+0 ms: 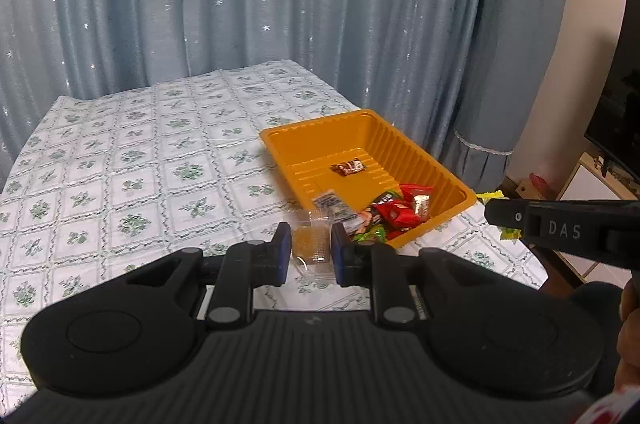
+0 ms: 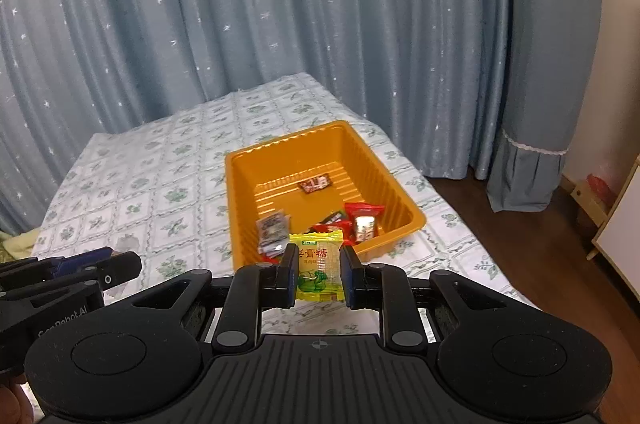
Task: Organize snacks
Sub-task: 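Carry both held candies over the orange tray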
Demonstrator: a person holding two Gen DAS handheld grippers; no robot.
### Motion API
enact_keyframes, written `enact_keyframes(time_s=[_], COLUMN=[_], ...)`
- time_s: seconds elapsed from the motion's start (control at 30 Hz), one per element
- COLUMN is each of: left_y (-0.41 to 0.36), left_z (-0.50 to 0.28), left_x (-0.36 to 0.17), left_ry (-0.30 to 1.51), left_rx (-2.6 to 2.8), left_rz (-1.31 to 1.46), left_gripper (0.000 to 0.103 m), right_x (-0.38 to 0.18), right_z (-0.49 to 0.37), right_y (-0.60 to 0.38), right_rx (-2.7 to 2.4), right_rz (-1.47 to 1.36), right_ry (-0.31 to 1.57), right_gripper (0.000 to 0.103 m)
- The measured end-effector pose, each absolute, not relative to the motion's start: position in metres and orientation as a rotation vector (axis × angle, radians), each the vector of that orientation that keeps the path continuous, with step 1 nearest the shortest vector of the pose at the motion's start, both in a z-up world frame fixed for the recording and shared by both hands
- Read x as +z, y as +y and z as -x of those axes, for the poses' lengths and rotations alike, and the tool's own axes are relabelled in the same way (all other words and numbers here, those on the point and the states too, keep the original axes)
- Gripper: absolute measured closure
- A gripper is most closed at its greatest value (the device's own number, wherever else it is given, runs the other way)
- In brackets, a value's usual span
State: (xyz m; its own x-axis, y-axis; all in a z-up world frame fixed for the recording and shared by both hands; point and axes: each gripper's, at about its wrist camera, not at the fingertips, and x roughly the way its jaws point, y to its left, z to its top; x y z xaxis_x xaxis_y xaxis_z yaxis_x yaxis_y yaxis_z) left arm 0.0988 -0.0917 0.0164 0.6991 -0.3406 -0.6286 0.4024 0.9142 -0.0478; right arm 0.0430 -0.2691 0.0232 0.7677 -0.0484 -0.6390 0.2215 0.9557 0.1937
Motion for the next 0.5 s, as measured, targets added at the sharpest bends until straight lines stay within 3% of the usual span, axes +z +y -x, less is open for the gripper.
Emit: enact_keyframes(time_s=[0.5], left_y=[-0.124], left_z=[-0.118], left_x=[0.011], left_ry=[0.687], left_rx=[-0.465], left_rz=[-0.118], left_gripper=[0.084], right_x=[0.019], right_z=[-0.049], right_y=[-0.301], right_rx=[-0.206], right_rz=[-0.292], right_ry=[0.685], right_gripper=[0.081])
